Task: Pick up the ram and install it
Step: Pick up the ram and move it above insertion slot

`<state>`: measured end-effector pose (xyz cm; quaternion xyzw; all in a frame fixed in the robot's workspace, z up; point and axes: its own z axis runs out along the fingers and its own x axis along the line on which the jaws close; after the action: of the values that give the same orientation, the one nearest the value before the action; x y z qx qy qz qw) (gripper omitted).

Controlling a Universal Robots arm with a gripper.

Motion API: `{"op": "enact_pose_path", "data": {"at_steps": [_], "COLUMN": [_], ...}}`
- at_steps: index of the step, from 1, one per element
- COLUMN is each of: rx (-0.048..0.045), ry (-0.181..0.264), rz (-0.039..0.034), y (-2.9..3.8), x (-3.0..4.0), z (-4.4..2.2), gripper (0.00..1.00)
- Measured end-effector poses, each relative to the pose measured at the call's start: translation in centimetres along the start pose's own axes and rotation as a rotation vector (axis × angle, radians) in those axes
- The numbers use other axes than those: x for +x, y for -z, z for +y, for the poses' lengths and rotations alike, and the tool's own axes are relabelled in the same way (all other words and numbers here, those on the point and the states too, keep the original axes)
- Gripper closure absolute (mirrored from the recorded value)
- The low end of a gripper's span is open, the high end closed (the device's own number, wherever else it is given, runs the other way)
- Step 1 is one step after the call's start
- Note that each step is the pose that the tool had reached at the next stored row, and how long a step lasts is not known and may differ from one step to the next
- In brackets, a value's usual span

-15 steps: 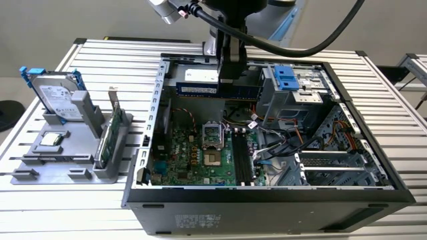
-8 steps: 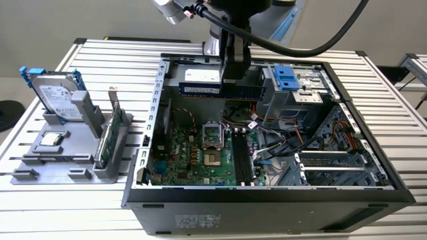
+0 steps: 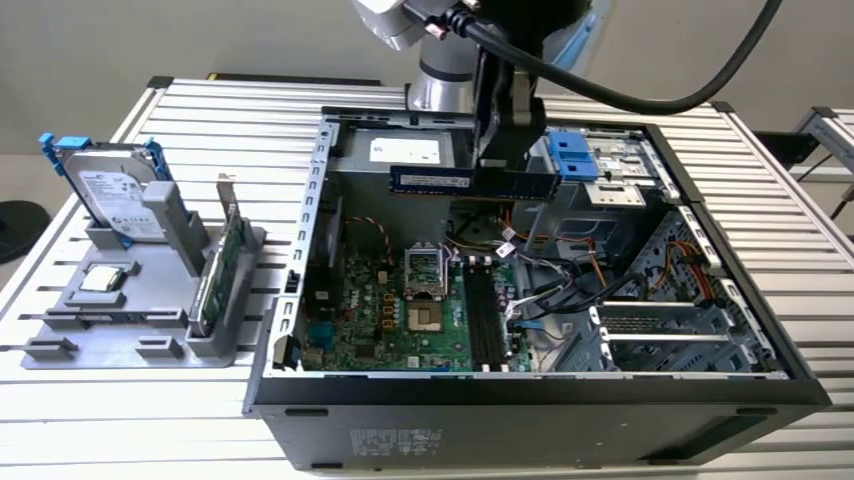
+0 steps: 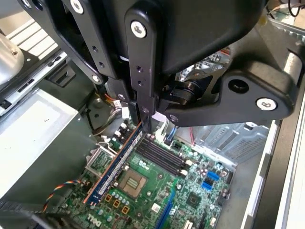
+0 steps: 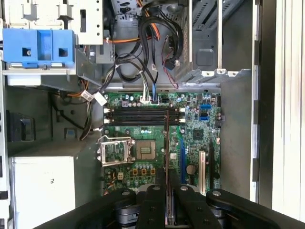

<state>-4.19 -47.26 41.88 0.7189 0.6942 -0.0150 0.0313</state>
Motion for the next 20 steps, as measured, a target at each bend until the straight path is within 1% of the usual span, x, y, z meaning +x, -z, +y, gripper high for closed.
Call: {"op": "enact_pose_path", "data": {"at_steps": [5, 17, 20], "rx": [0.0, 0.0002, 0.0003], "ry": [0.0, -0.001, -0.001], "rz": [0.0, 0.0, 0.0], "y": [-0.02, -0.07, -0.08], "x": [0.03, 0.1, 0.12], "z": [0.66, 2.85, 3.28], "gripper": [1.0, 1.0, 1.0]}}
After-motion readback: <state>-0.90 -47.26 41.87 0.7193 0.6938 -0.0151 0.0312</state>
